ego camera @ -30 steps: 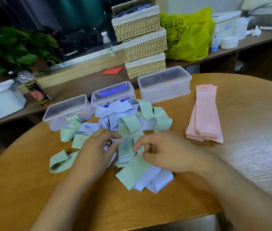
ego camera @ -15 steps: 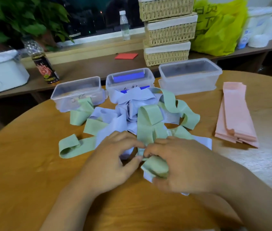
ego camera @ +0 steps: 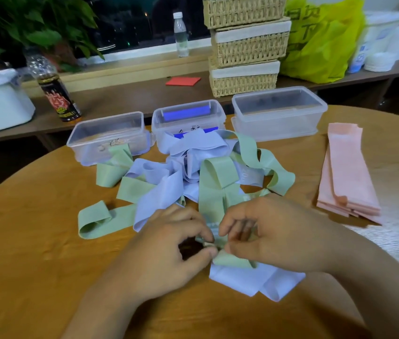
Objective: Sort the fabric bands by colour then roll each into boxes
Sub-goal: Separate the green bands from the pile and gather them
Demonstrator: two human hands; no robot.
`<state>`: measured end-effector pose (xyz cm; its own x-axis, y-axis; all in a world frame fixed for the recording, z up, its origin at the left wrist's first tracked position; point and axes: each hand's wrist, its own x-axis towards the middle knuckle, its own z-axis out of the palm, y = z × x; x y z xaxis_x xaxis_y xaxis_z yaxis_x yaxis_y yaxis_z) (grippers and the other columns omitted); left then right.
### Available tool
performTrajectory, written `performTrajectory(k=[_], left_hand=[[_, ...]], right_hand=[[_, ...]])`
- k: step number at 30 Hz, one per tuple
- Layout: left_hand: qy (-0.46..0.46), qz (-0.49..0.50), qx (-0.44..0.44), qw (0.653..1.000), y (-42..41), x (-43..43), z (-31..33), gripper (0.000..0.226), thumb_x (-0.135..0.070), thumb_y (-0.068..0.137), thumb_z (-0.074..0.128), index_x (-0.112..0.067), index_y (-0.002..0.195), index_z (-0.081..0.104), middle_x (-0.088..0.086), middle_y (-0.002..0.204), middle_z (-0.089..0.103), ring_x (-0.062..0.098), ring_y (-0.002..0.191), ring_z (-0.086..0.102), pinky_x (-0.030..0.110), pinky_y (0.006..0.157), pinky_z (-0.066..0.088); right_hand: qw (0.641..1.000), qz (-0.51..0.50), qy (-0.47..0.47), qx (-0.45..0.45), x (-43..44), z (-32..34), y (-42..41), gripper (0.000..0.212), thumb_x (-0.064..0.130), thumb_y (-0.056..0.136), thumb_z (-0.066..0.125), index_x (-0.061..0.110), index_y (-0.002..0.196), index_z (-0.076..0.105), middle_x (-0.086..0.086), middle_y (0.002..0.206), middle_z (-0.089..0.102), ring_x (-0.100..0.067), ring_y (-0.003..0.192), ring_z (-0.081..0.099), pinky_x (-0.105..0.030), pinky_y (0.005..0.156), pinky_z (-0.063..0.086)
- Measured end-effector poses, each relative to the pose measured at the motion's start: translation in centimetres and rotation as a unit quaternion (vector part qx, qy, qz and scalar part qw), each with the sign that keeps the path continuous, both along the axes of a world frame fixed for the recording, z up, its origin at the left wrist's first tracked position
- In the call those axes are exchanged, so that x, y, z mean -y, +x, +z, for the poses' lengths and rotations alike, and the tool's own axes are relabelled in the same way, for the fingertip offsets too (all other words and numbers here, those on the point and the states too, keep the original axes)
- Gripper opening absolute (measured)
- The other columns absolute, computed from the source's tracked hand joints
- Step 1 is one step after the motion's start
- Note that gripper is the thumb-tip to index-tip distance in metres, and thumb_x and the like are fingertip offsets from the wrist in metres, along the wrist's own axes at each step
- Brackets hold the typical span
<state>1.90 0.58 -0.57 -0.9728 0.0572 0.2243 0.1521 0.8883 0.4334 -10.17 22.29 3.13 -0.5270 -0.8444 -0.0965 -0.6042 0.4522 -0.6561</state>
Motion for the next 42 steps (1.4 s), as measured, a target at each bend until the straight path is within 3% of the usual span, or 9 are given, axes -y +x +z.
performTrajectory(k=[3, 7, 15, 19, 23, 28, 33, 39, 42], left_hand=[[-0.008, -0.011, 0.005, 1.000, 0.0, -0.1, 0.0, 0.008, -0.050, 0.095, 0.067, -0.045, 0.100, 0.068, -0.028, 0.111, 0.060, 0.003, 0.114, 0.055, 0.030, 0.101, 0.041], [0.022, -0.008, -0.004, 1.000, 0.0, -0.1, 0.1, 0.003, -0.039, 0.100, 0.068, -0.042, 0.099, 0.067, -0.022, 0.107, 0.065, 0.007, 0.107, 0.061, 0.036, 0.094, 0.050], [0.267, 0.138, -0.081, 0.950, -0.3, -1.2, 0.7, 0.008, -0.031, 0.106, 0.062, -0.025, 0.107, 0.067, -0.010, 0.102, 0.076, 0.012, 0.102, 0.071, 0.029, 0.082, 0.054], [0.347, 0.127, -0.117, 0.922, -0.4, -1.5, 1.2, 0.012, -0.021, 0.105, 0.063, -0.031, 0.103, 0.069, -0.007, 0.104, 0.075, 0.015, 0.107, 0.071, 0.023, 0.089, 0.053], [0.392, 0.069, -0.132, 0.908, 0.0, -1.4, 1.9, 0.006, -0.026, 0.105, 0.067, -0.029, 0.101, 0.070, -0.002, 0.097, 0.070, 0.016, 0.095, 0.067, 0.020, 0.085, 0.049], [0.410, 0.007, -0.100, 0.907, 0.7, -1.7, 2.5, 0.018, -0.036, 0.096, 0.066, -0.022, 0.105, 0.072, 0.006, 0.096, 0.069, 0.028, 0.092, 0.064, 0.031, 0.082, 0.050], [0.415, 0.033, -0.133, 0.899, -0.5, -3.3, 2.0, 0.008, -0.022, 0.099, 0.072, -0.028, 0.102, 0.075, 0.001, 0.138, 0.067, 0.026, 0.136, 0.059, 0.043, 0.106, 0.051], [0.435, 0.075, -0.203, 0.874, -0.3, -3.4, 3.2, 0.016, -0.021, 0.097, 0.073, -0.037, 0.095, 0.075, -0.007, 0.098, 0.076, 0.008, 0.094, 0.068, 0.018, 0.084, 0.053], [0.450, 0.107, -0.253, 0.850, -0.4, -2.4, 3.8, 0.011, -0.020, 0.097, 0.067, -0.029, 0.099, 0.074, -0.007, 0.096, 0.074, 0.011, 0.094, 0.066, 0.027, 0.090, 0.052]], right_hand=[[0.999, -0.019, -0.038, 0.022, -0.5, 0.2, -0.3, 0.011, 0.027, 0.095, 0.074, 0.036, 0.101, 0.075, 0.014, 0.090, 0.075, -0.009, 0.082, 0.073, -0.038, 0.083, 0.059], [0.998, 0.006, -0.019, 0.063, -1.8, 1.1, -0.3, 0.020, 0.052, 0.089, 0.080, 0.037, 0.101, 0.075, 0.017, 0.100, 0.074, -0.005, 0.095, 0.070, -0.032, 0.088, 0.057], [0.988, 0.043, 0.088, -0.118, -1.3, -0.8, 1.7, 0.065, 0.094, 0.064, 0.067, 0.041, 0.101, 0.056, 0.020, 0.107, 0.055, 0.000, 0.107, 0.048, -0.024, 0.087, 0.046], [0.987, 0.035, 0.049, -0.152, -0.8, -1.2, 2.2, 0.026, 0.063, 0.088, 0.061, 0.037, 0.092, 0.057, 0.016, 0.096, 0.057, -0.004, 0.094, 0.052, -0.031, 0.080, 0.049], [0.996, -0.064, -0.050, -0.020, -1.5, 0.0, 0.0, 0.005, 0.033, 0.095, 0.061, 0.031, 0.091, 0.064, 0.003, 0.081, 0.069, -0.019, 0.077, 0.066, -0.050, 0.075, 0.056], [0.947, -0.182, -0.263, 0.018, -1.5, 1.5, -0.5, 0.009, 0.025, 0.100, 0.066, 0.029, 0.096, 0.074, 0.001, 0.084, 0.074, -0.027, 0.076, 0.070, -0.049, 0.073, 0.056], [0.955, -0.096, -0.267, 0.088, 0.3, 1.4, 1.2, 0.017, 0.022, 0.104, 0.067, 0.032, 0.110, 0.080, 0.005, 0.100, 0.078, -0.018, 0.095, 0.074, -0.050, 0.087, 0.061], [0.935, -0.089, -0.293, 0.181, -0.2, 2.7, 0.6, 0.029, 0.010, 0.108, 0.054, 0.026, 0.117, 0.077, 0.003, 0.103, 0.080, -0.017, 0.095, 0.076, -0.033, 0.084, 0.059], [0.921, -0.216, -0.315, 0.072, -1.1, 1.8, -1.8, 0.034, 0.003, 0.105, 0.052, 0.026, 0.109, 0.076, 0.009, 0.097, 0.080, -0.011, 0.093, 0.073, -0.029, 0.084, 0.056]])
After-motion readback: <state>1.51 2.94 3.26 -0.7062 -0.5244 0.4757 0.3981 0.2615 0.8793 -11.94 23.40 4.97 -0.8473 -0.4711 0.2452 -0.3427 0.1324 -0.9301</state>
